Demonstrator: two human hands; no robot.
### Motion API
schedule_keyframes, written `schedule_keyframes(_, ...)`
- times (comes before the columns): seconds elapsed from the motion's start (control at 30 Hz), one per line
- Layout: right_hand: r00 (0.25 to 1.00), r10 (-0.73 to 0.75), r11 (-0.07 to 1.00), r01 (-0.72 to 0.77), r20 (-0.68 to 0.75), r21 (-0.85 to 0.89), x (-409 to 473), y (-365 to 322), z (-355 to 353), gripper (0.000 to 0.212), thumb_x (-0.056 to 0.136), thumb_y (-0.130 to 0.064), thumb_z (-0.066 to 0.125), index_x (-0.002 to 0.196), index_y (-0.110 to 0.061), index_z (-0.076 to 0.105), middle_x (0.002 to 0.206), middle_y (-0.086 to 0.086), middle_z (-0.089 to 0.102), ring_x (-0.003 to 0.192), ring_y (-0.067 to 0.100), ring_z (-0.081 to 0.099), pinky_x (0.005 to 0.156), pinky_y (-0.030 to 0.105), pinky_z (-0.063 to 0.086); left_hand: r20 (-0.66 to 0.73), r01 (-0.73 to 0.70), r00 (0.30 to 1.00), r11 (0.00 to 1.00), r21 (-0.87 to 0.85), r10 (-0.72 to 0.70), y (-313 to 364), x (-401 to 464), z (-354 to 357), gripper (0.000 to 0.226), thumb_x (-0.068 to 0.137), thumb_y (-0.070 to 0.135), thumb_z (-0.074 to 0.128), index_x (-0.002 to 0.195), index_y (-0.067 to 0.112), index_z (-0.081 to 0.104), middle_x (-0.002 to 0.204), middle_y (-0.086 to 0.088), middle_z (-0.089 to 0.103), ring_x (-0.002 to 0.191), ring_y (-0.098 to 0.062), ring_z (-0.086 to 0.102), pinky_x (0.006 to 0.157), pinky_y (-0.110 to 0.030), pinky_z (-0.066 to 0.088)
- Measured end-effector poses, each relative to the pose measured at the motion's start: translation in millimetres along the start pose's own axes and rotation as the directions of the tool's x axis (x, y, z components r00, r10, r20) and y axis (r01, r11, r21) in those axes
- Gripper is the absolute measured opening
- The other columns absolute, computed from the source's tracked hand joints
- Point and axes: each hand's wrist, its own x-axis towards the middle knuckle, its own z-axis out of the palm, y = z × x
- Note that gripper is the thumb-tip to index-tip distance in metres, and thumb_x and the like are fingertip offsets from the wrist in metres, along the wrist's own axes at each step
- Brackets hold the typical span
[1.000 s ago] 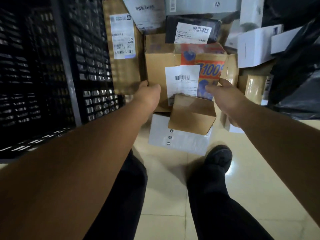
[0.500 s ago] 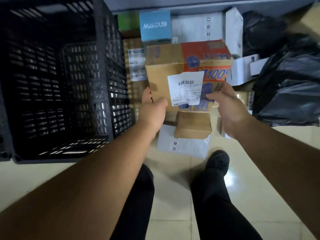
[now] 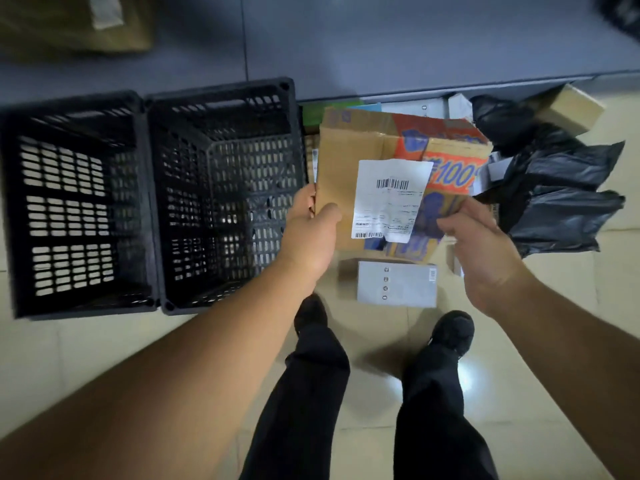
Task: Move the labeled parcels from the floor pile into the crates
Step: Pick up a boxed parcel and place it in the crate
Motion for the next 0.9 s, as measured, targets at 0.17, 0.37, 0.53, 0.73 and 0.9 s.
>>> schedule_keyframes(0.17,0.999,0.036,0.998,-0.038,0.034,0.055,-42,-18,37,0.035,0.09,-0.012,0.056,0.096,-0.042,0.073,0.096,-0.022,0.073,0.084,-0.014,0.064,0.08,0.024,0.036,-0.021,0.016,1.0,1.0,-0.013,-0.016,24,-28,-50,0.042,0.096,0.007,0.05,0.134,0.025,0.052,0.115,0.006,0.069,0.093,-0.004,0.068,0.063,-0.012,0.051)
schedule_keyframes(0.37,0.986,0.035,0.999,-0.038,0.162,0.013,-66,-38,66,0.038,0.094,-0.016,0.053,0.086,-0.047,0.073,0.09,-0.024,0.073,0.076,-0.016,0.064,0.076,0.026,0.035,-0.058,0.08,0.995,0.996,0.035,-0.078,30,-59,-96,0.053,0.098,0.016,0.05,0.149,0.026,0.042,0.13,0.007,0.062,0.1,-0.001,0.062,0.062,-0.01,0.048)
schedule_keyframes(0.53,0.972,0.02,1.0,-0.017,0.233,-0.017,-78,-53,88,0.047,0.097,-0.016,0.052,0.078,-0.053,0.074,0.083,-0.03,0.073,0.071,-0.018,0.064,0.073,0.022,0.036,-0.104,0.149,0.985,0.98,0.132,-0.135,47,-73,-137,0.064,0.092,0.033,0.047,0.155,0.033,0.036,0.146,0.004,0.053,0.123,-0.017,0.055,0.104,-0.037,0.047)
schedule_keyframes(0.73,0.958,0.079,0.997,-0.069,0.274,-0.046,-86,-62,140,0.02,0.095,-0.017,0.05,0.105,-0.016,0.067,0.092,-0.009,0.067,0.086,0.008,0.058,0.083,0.032,0.037,-0.14,0.174,0.979,0.966,0.19,-0.149,50,-81,-198,0.059,0.089,0.043,0.048,0.148,0.037,0.046,0.133,0.008,0.062,0.116,-0.013,0.057,0.096,-0.039,0.044)
schedule_keyframes(0.9,0.944,0.064,0.995,-0.033,0.325,-0.099,-96,-57,205,0.032,0.095,-0.021,0.052,0.095,-0.043,0.075,0.1,-0.017,0.076,0.086,-0.002,0.069,0.067,0.019,0.05,-0.209,0.22,0.958,0.97,0.106,-0.195,33,-76,-262,0.056,0.084,0.042,0.05,0.139,0.042,0.055,0.125,0.015,0.066,0.111,-0.01,0.059,0.092,-0.036,0.046)
